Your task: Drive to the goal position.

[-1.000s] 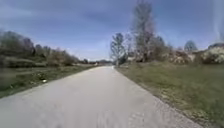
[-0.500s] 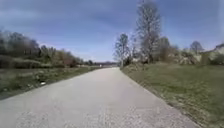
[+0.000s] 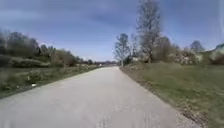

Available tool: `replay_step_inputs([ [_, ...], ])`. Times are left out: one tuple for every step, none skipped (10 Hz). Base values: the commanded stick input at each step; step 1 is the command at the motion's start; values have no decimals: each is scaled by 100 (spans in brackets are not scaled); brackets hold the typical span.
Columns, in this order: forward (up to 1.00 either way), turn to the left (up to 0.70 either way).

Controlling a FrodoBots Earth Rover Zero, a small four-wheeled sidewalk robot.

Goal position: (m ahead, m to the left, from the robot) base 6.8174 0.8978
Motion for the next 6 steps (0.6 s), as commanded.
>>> replay_step_inputs([
  [85,0],
  [85,0],
  [85,0],
  [85,0],
  [85,0],
  [85,0],
])
